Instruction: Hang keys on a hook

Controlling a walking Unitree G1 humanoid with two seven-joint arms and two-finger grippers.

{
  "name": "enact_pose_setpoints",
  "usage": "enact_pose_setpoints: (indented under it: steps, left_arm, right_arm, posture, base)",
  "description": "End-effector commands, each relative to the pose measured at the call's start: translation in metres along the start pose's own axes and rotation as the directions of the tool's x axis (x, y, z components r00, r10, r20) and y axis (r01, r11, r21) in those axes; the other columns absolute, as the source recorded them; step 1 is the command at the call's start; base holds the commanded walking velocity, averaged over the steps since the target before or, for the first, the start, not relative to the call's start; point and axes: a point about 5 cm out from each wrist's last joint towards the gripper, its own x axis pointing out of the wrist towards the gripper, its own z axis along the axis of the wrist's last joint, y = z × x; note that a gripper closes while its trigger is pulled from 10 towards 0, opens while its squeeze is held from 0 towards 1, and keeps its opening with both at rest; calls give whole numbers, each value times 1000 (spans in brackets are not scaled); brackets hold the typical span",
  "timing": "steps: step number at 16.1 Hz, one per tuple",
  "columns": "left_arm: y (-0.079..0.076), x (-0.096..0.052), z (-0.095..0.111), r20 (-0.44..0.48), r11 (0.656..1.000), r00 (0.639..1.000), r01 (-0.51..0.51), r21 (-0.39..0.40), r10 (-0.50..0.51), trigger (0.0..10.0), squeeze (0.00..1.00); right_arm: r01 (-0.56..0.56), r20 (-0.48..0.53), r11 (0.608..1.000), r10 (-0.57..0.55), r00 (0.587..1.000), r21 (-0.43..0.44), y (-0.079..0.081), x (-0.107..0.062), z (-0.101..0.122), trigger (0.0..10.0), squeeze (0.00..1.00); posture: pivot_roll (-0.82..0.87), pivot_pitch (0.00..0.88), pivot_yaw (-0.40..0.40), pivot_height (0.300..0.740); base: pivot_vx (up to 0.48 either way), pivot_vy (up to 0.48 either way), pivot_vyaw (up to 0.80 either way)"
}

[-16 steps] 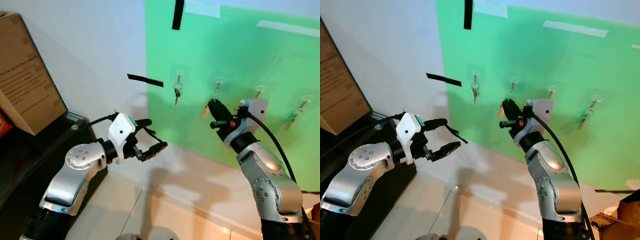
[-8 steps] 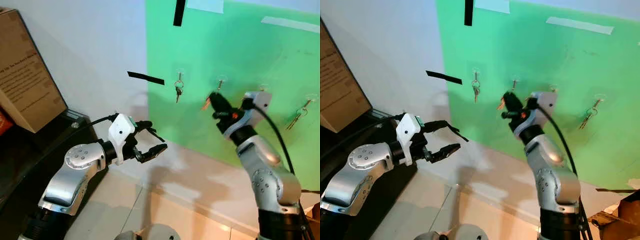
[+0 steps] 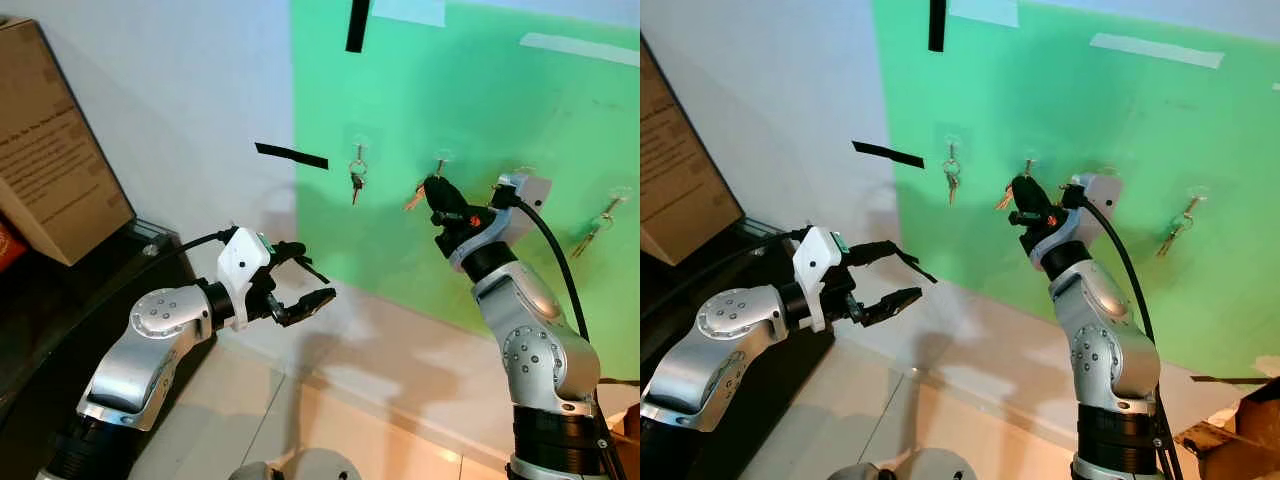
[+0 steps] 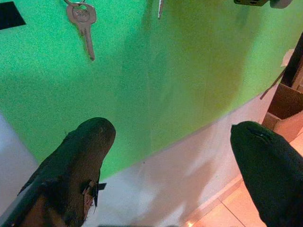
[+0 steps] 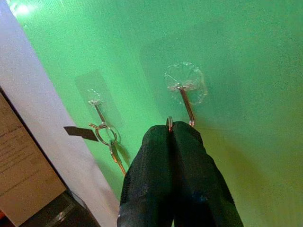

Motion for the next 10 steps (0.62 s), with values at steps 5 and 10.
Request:
enact_pose_setpoints:
  steps: [5,10]
  left_arm:
    - [0,2,6,7,1000,1000,13,19,-13,10000,0]
    - [0,3,7,6,1000,1000,17,19,-17,10000,0]
  right_arm:
    - [81,37,995,-83,996,52,-9,6,7,10000,0]
    - [149,49,983,-155,987,112,-22,-4,8,10000,0]
  posture:
    - [-7,0,26,740]
    - [-8,0,31,740]
  base:
    - [0,0,0]
    - [0,0,0]
